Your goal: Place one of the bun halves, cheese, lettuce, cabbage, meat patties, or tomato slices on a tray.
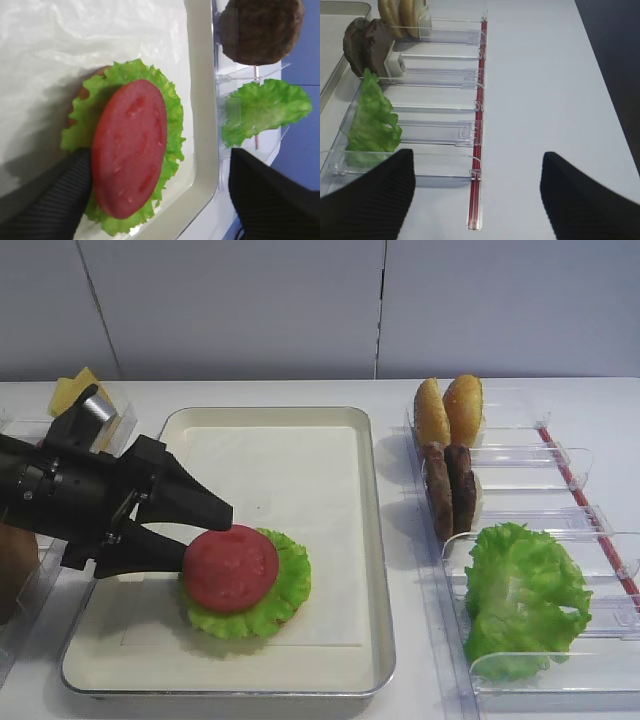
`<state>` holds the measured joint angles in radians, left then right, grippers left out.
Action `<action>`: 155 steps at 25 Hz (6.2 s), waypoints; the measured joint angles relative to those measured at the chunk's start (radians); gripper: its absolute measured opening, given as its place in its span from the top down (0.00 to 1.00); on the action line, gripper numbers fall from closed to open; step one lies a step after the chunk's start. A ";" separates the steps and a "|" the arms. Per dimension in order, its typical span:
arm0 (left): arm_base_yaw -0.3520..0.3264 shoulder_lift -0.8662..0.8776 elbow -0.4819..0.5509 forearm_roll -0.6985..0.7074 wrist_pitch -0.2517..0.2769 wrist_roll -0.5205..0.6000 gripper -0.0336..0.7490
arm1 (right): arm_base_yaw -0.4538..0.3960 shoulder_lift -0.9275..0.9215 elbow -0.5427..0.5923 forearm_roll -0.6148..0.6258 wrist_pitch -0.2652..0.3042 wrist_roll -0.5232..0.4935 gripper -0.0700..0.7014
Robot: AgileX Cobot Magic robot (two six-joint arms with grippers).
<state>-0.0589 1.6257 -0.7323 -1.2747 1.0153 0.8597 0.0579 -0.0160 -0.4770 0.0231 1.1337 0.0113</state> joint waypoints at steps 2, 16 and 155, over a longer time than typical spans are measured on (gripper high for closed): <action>0.000 0.000 -0.018 0.041 0.003 -0.028 0.24 | 0.000 0.000 0.000 0.000 0.000 0.000 0.21; -0.087 0.000 -0.045 0.065 -0.043 -0.059 0.24 | 0.000 0.000 0.000 0.000 0.000 0.000 0.21; -0.088 -1.644 0.249 1.324 0.176 -0.905 0.36 | 0.000 0.000 0.000 0.000 -0.002 -0.011 0.21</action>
